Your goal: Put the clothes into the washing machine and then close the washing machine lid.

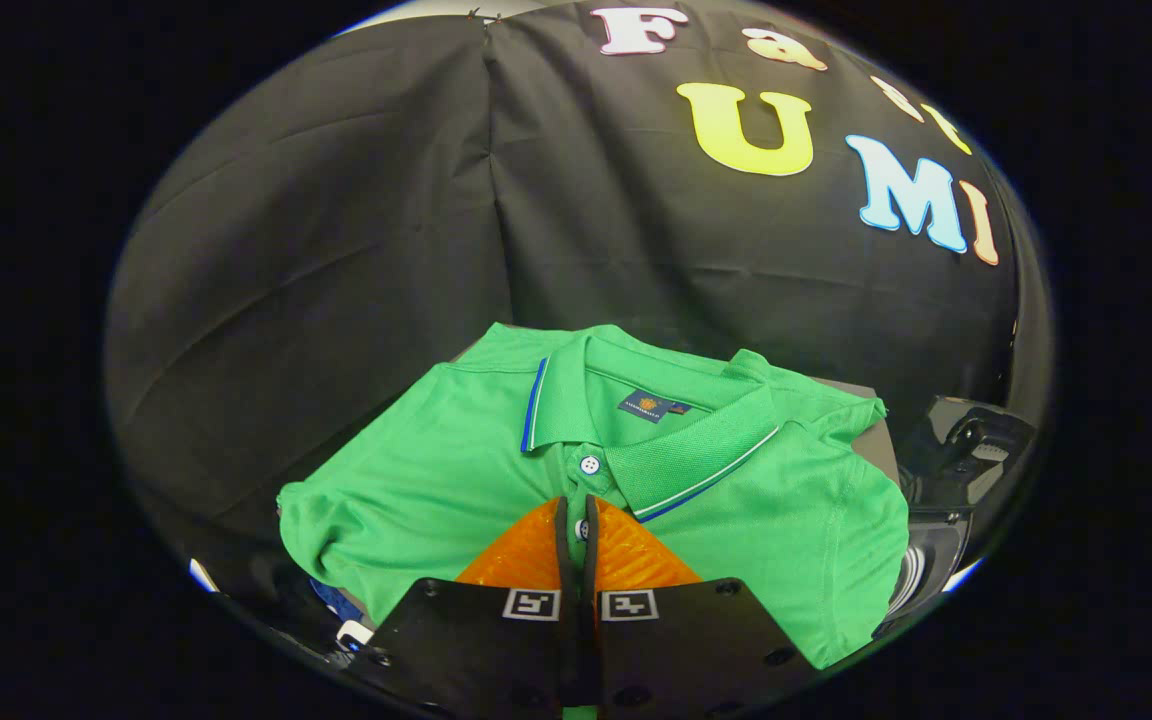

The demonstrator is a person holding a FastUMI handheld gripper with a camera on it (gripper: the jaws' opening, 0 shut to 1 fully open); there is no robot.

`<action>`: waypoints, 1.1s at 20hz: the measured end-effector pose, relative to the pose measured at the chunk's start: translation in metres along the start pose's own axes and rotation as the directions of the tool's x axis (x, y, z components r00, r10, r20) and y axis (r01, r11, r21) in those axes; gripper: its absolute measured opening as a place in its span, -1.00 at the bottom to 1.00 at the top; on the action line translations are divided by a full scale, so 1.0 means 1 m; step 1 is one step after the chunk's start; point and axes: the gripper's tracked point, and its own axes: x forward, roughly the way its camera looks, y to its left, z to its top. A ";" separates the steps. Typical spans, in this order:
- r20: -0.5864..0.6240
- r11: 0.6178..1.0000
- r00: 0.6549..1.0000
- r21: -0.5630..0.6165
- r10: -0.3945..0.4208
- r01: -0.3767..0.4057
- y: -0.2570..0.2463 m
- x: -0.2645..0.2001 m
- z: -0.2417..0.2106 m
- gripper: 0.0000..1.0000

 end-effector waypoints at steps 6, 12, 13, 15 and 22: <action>0.113 0.998 0.993 0.045 0.038 -0.043 -0.001 -0.023 0.030 -0.98; 0.202 0.998 0.979 0.055 0.030 -0.042 -0.015 -0.051 0.052 -0.98; 0.208 0.997 0.978 0.059 0.029 -0.042 -0.018 -0.055 0.053 -0.98; 0.225 0.996 0.974 0.067 0.035 -0.051 -0.023 -0.063 0.060 -0.98; 0.269 0.997 0.963 0.061 0.029 -0.047 -0.057 -0.091 0.077 -0.98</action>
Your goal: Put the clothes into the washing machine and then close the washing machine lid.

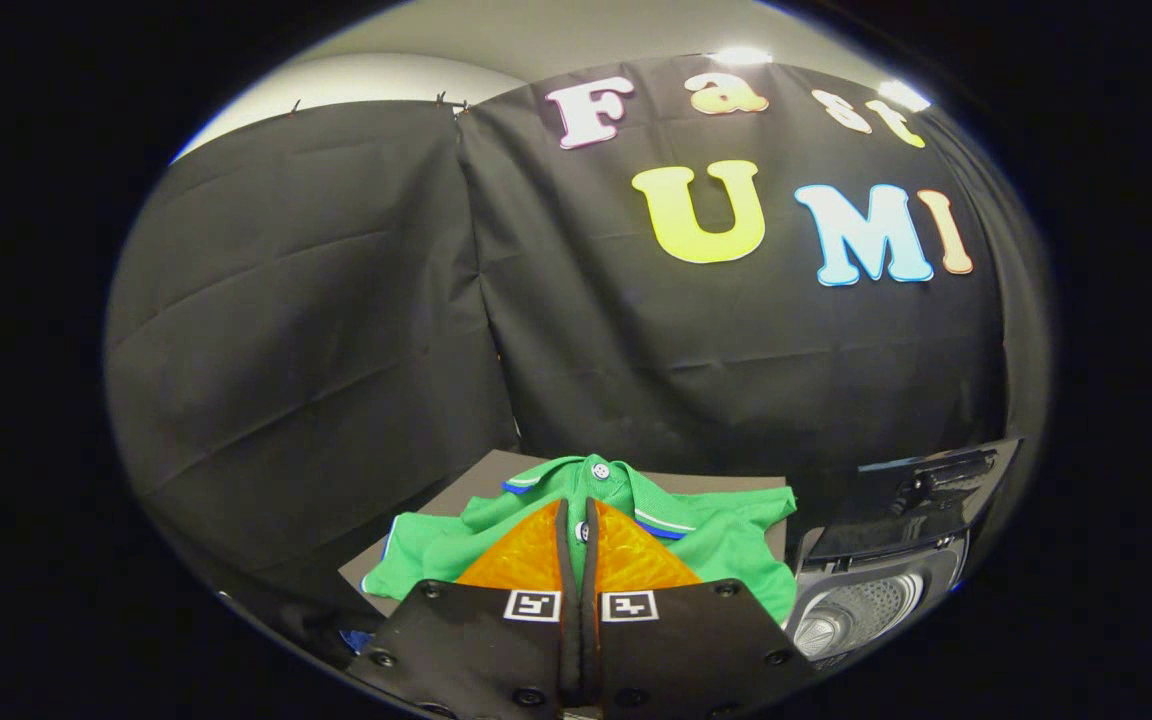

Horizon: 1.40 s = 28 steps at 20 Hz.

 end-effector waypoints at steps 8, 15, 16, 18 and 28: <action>0.035 0.999 0.998 0.016 -0.051 0.050 -0.065 -0.028 0.012 -0.98; 0.052 0.993 0.993 0.055 -0.105 0.102 -0.126 -0.056 0.011 -0.98; 0.059 0.992 0.991 0.058 -0.116 0.113 -0.136 -0.061 0.012 -0.98; 0.068 0.989 0.988 0.066 -0.136 0.131 -0.154 -0.071 0.015 -0.98; 0.088 0.971 0.970 0.097 -0.228 0.219 -0.238 -0.108 0.007 -0.98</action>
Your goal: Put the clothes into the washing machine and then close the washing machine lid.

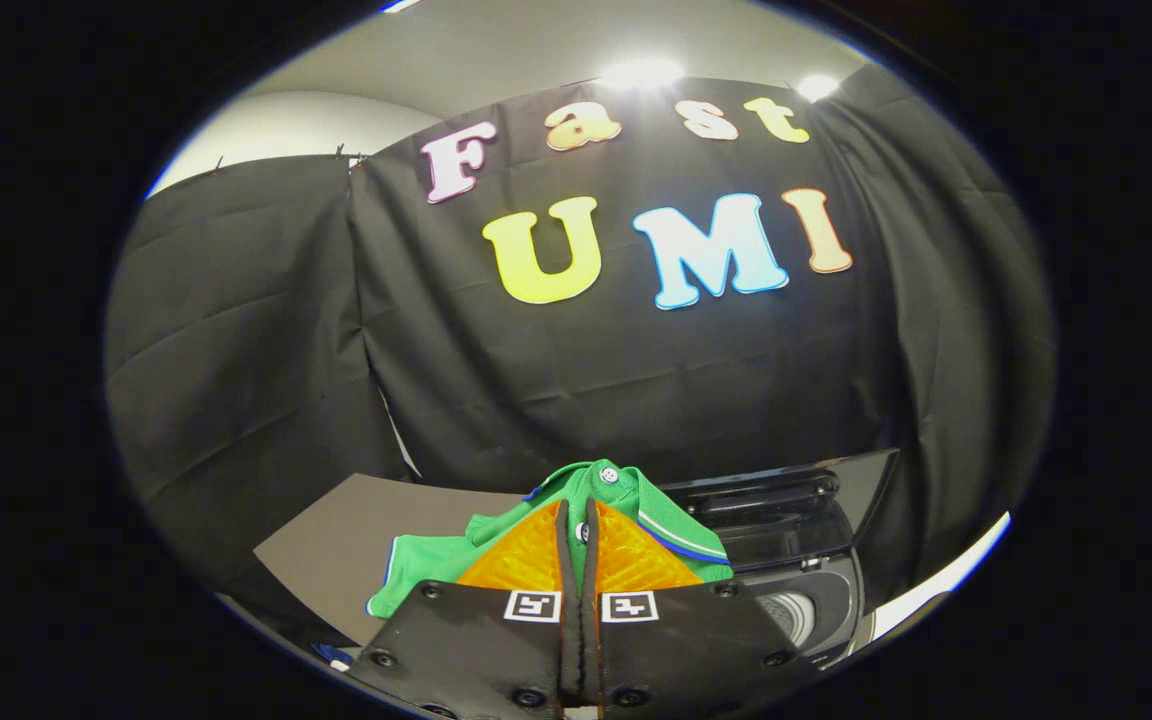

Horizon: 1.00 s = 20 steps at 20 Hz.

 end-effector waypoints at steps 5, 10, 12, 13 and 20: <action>-0.003 0.999 0.999 0.025 -0.040 0.040 -0.045 -0.005 -0.004 -0.98; -0.033 0.998 0.998 0.027 -0.060 0.061 -0.078 -0.003 -0.020 -0.98; -0.050 0.998 0.997 0.023 -0.064 0.065 -0.088 0.002 -0.030 -0.98; -0.056 0.997 0.996 0.023 -0.067 0.068 -0.093 0.004 -0.034 -0.98; -0.115 0.996 0.989 0.005 -0.093 0.094 -0.123 0.019 -0.076 -0.98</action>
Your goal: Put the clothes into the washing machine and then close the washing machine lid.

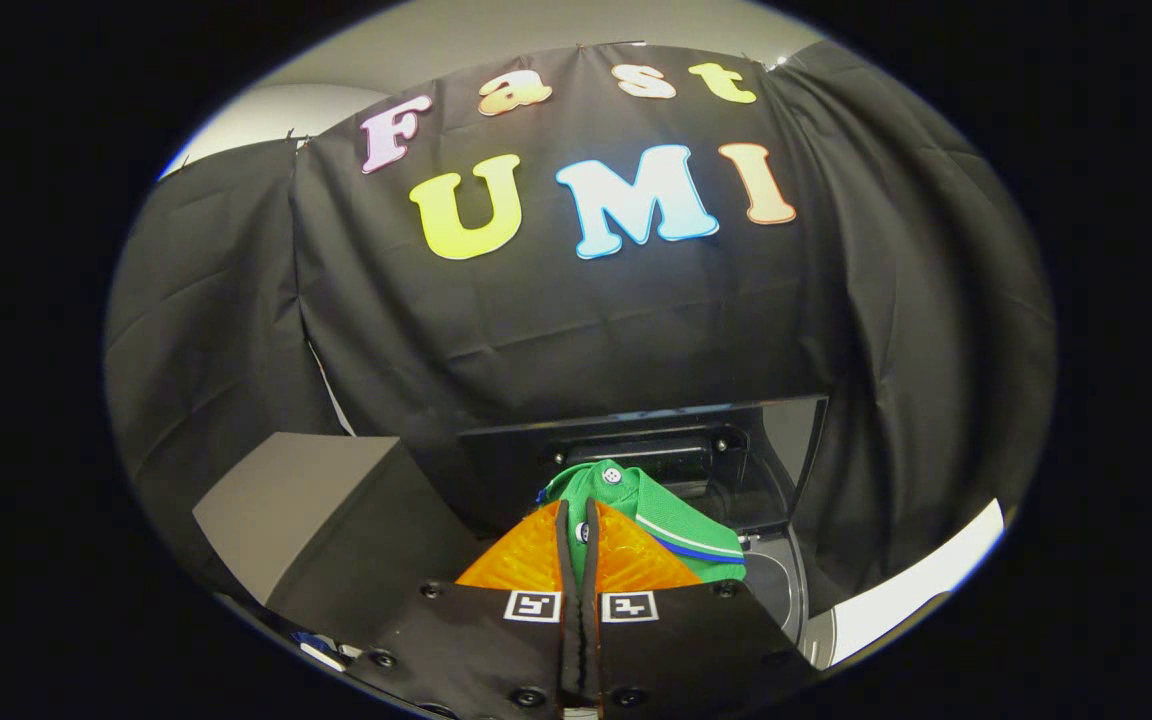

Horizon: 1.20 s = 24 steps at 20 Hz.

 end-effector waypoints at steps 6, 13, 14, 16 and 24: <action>-0.059 0.999 0.998 -0.040 -0.029 0.027 -0.014 0.015 -0.041 -0.98; -0.121 0.995 0.988 -0.056 -0.095 0.088 -0.032 0.022 -0.080 -0.93; -0.133 0.994 0.986 -0.058 -0.100 0.093 -0.033 0.023 -0.085 -0.89; -0.116 0.993 0.987 -0.063 -0.110 0.104 -0.035 0.020 -0.082 -0.49; -0.050 0.982 0.986 -0.104 -0.160 0.155 -0.037 0.016 -0.075 0.95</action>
